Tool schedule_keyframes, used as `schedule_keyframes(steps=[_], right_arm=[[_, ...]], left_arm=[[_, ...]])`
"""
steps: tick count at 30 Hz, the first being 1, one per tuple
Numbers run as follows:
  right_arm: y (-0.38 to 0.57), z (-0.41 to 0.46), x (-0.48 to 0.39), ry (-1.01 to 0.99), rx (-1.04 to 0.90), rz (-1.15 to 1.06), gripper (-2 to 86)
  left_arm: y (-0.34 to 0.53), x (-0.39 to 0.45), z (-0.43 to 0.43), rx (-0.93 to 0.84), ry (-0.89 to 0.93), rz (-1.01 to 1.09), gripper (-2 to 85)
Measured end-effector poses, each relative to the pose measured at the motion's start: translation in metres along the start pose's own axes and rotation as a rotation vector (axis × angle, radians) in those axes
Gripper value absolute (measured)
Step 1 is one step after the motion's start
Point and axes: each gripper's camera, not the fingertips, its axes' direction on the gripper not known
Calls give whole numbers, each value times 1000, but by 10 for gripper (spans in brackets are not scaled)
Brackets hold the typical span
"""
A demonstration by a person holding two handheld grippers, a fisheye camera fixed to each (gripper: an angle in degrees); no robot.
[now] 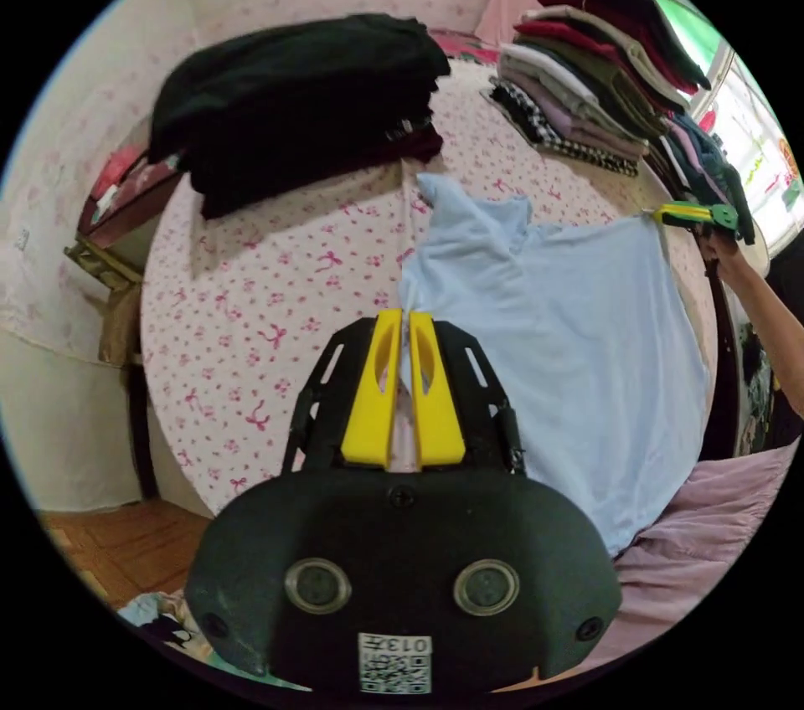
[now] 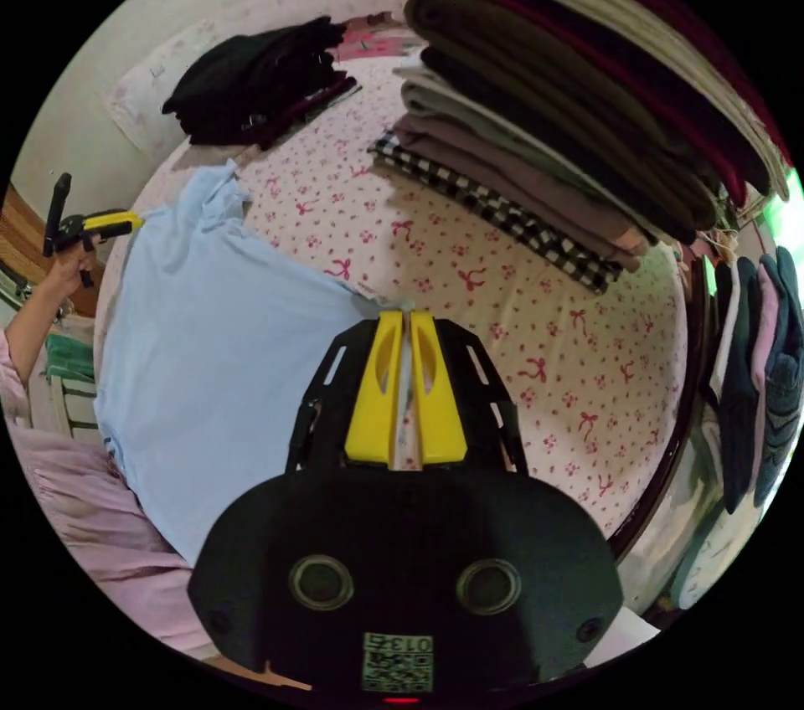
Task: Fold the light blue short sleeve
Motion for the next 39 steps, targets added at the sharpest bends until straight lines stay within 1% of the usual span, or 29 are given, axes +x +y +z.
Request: schedule_keyframes(steps=[2, 3, 4, 7, 8, 9, 11, 12, 15, 18, 22, 24, 27, 29, 31, 33, 34, 36, 39], right_arm=[[8, -9, 12, 2, 36, 23, 16], [10, -10, 15, 1, 42, 25, 16], [13, -6, 19, 3, 35, 33, 18], [18, 20, 21, 1, -53, 71, 27], [20, 31, 20, 1, -99, 75, 33], [23, 34, 20, 3, -115, 78, 37], [34, 21, 27, -16, -37, 135, 51], [41, 9, 33, -34, -12, 157, 51], [67, -23, 42, 48, 41, 226, 45], [117, -55, 30, 32, 68, 234, 47], [164, -52, -7, 31, 1, 184, 62], [184, -43, -18, 30, -31, 226, 67], [197, -39, -17, -3, -27, 292, 65], [201, -31, -19, -28, -58, 291, 46], [202, -33, -26, 10, -66, 232, 32], [204, -39, -27, 52, -84, 221, 26], [210, -49, -22, 67, -46, 254, 24], [232, -61, 1, -24, 22, 375, 26], [254, -60, 17, -33, 15, 468, 41]], left_arm=[[6, -9, -12, 43, 0, -24, 8], [9, -12, -11, 45, -8, -37, 8], [10, -13, -1, 11, -5, -41, 8], [13, -5, 34, -121, -11, -29, 9], [14, -4, 29, -75, -24, -46, 11], [12, -5, 29, -98, -7, -81, 12], [11, -7, 28, -131, 5, -102, 16], [14, -7, 21, -113, -11, -96, 16], [31, -11, -1, -54, -33, -124, 19], [54, -2, -14, -42, 15, -107, 29], [91, 34, -13, -105, 51, -44, 45], [106, 52, -12, -123, 39, -18, 44], [124, 77, -12, -122, 49, 7, 39], [130, 88, -7, -135, 61, 30, 36], [133, 98, -1, -166, 37, 62, 33], [136, 103, 0, -166, 35, 81, 30], [138, 104, 2, -170, 35, 83, 28], [142, 104, 8, -190, 44, 79, 27], [148, 103, 13, -214, 51, 76, 30]])
